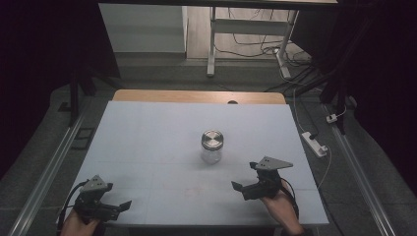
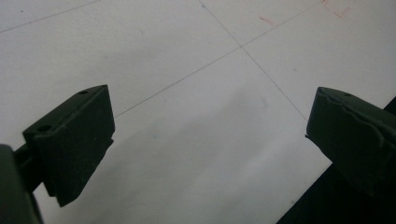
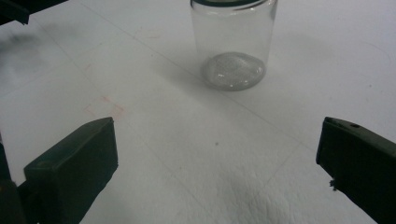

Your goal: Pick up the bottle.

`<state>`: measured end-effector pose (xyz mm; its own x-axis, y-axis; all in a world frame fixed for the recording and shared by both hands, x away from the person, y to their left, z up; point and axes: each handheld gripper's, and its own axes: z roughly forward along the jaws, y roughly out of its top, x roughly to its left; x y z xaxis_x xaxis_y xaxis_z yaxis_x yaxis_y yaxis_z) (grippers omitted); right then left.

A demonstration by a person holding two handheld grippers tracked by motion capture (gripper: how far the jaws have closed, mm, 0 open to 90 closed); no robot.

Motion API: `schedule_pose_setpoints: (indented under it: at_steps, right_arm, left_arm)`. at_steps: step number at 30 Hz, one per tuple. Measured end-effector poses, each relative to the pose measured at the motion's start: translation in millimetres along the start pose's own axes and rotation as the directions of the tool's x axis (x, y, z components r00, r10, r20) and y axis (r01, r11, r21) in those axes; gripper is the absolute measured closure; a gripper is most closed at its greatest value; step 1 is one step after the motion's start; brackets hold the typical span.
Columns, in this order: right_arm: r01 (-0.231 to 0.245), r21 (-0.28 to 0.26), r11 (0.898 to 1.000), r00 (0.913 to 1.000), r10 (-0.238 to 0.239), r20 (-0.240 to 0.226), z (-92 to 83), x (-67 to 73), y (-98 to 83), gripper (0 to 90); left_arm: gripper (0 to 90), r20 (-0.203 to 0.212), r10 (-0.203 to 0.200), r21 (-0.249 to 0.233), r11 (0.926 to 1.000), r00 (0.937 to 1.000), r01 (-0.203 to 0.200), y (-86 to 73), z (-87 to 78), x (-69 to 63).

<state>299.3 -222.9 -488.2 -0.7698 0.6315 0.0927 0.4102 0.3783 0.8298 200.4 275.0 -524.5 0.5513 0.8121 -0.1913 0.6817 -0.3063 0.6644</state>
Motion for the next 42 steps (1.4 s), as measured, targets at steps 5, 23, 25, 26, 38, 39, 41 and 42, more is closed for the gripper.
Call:
schedule_pose_setpoints:
  at_steps: [5,23,25,26,38,39,41,42]
  right_arm:
    - [-0.003,-0.011,1.0,0.9999,0.003,-0.014,9.5,-3.5,4.9,0.0]
    - [0.041,0.06,0.997,0.9991,-0.041,0.007,51.1,-12.6,30.7,0.0]
    - [0.041,0.061,0.997,0.9991,-0.042,0.009,56.1,-13.9,33.2,0.0]
    - [0.041,0.061,0.997,0.9991,-0.041,0.01,58.6,-14.6,34.6,0.0]
    - [0.034,0.096,0.995,0.9994,-0.034,-0.006,92.8,-20.3,51.8,0.0]
    - [0.042,0.103,0.994,0.9991,-0.042,0.0,96.4,-20.0,53.2,0.0]
    - [0.055,0.107,0.993,0.9984,-0.056,0.003,103.6,-18.5,55.9,0.0]
    - [0.063,0.105,0.992,0.998,-0.064,0.002,107.0,-18.0,57.1,0.0]
  left_arm:
    - [2.0,0.002,-0.002,-0.001,1.0,1.0,0.002,-0.1,-0.1,0.4]
    - [1.9,0.007,-0.006,0.003,1.0,1.0,0.006,0.0,-0.1,1.3]
    - [1.9,0.008,-0.007,0.003,1.0,0.9999,0.007,0.1,-0.1,1.3]
    - [1.9,0.008,-0.007,0.003,1.0,0.9999,0.007,0.1,0.0,1.4]
    - [1.8,0.01,-0.008,0.001,1.0,0.9999,0.008,-0.1,-0.2,1.6]
    - [1.8,0.011,-0.009,0.0,1.0,0.9999,0.009,-0.1,-0.2,1.7]
    - [1.8,0.012,-0.009,0.0,1.0,0.9999,0.009,-0.2,-0.2,1.8]
    - [1.8,0.012,-0.009,0.0,1.0,0.9999,0.009,-0.2,-0.2,1.8]
